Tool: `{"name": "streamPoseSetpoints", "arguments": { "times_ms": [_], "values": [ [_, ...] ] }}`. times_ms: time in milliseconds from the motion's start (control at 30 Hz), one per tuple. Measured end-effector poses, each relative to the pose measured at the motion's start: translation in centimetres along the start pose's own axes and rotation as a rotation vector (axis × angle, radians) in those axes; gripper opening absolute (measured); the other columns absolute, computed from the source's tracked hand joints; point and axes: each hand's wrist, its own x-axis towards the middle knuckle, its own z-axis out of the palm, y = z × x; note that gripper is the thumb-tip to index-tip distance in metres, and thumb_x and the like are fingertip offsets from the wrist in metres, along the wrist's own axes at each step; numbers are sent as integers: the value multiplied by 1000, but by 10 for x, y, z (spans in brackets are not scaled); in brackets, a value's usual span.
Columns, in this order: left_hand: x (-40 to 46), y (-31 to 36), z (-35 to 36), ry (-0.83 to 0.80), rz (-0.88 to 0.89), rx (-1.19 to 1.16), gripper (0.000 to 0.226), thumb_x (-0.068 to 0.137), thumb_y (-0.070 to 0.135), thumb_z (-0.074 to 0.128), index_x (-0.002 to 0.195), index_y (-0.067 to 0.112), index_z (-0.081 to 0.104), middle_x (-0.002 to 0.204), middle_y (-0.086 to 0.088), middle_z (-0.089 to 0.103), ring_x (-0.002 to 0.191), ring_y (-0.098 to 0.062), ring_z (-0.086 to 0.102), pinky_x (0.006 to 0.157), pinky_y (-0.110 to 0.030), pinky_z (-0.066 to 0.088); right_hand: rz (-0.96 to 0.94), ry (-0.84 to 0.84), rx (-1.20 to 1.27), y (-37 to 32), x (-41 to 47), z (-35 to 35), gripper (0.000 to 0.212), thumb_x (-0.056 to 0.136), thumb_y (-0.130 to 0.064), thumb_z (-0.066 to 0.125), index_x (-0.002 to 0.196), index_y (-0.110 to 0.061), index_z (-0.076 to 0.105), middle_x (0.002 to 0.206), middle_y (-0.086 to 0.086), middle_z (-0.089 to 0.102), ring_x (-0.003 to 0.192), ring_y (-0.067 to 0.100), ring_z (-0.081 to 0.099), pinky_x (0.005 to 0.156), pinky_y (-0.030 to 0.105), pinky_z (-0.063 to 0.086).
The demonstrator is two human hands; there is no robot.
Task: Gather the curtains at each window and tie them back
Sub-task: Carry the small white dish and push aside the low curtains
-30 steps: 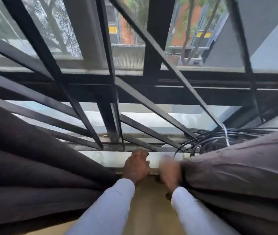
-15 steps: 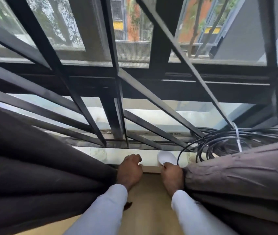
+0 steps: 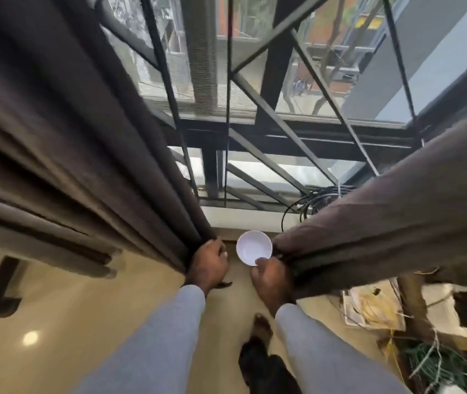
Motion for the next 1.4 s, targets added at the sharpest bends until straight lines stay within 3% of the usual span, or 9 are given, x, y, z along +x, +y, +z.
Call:
{"name": "streamPoseSetpoints", "arguments": {
  "times_ms": [100,233,333,567,800,967,1200,1400],
  "values": [
    [-46,-21,-23,-19,26,43,7,99,27,61,99,22,67,107,0,66,100,-26,62,88,-38,53,-22,-12,-97,-18,-50,4,25,95,-32,59,101,-12,73,104,16,67,98,38,64,77,36,49],
    [-115,-72,-65,-23,44,87,9,99,25,60,101,21,68,108,-4,70,100,-30,64,81,-35,47,35,-45,-82,-51,-125,25,36,94,-43,57,118,-23,74,126,8,63,112,33,63,93,39,55],
    [-172,-125,-113,32,11,57,23,96,30,53,103,18,70,108,-6,71,102,-33,65,83,-37,50,-63,-87,-153,-90,-181,51,37,93,-47,60,122,-28,74,128,5,65,114,31,63,95,37,54],
    [-286,-248,-212,211,-203,43,22,97,33,56,112,22,68,115,-2,69,109,-31,63,90,-39,53,-339,-181,-259,-209,-258,112,30,92,-42,66,119,-31,77,134,0,62,110,27,67,90,36,55],
    [-352,-347,-297,426,-407,11,16,97,28,63,105,15,69,109,-12,71,103,-40,65,86,-44,53,-617,-306,-257,-361,-281,179,26,92,-42,70,114,-32,78,137,-4,53,110,26,67,92,41,59],
    [-354,-390,-356,527,-535,-30,13,100,27,63,106,16,67,108,-9,68,102,-37,63,82,-42,50,-731,-361,-170,-453,-272,224,30,95,-49,70,118,-31,73,143,-7,52,112,24,67,94,39,60],
    [-292,-452,-454,636,-663,-48,15,99,27,64,108,16,68,109,-9,68,103,-37,63,84,-40,50,-906,-412,-203,-585,-210,286,38,95,-50,68,126,-29,71,134,1,61,114,27,66,92,36,56],
    [-236,-492,-528,679,-676,-90,21,100,24,65,117,15,70,119,-9,70,110,-35,63,90,-38,50,-991,-349,-205,-693,-160,324,39,94,-49,70,126,-26,73,126,4,71,110,28,69,91,38,59]
  ]
}}
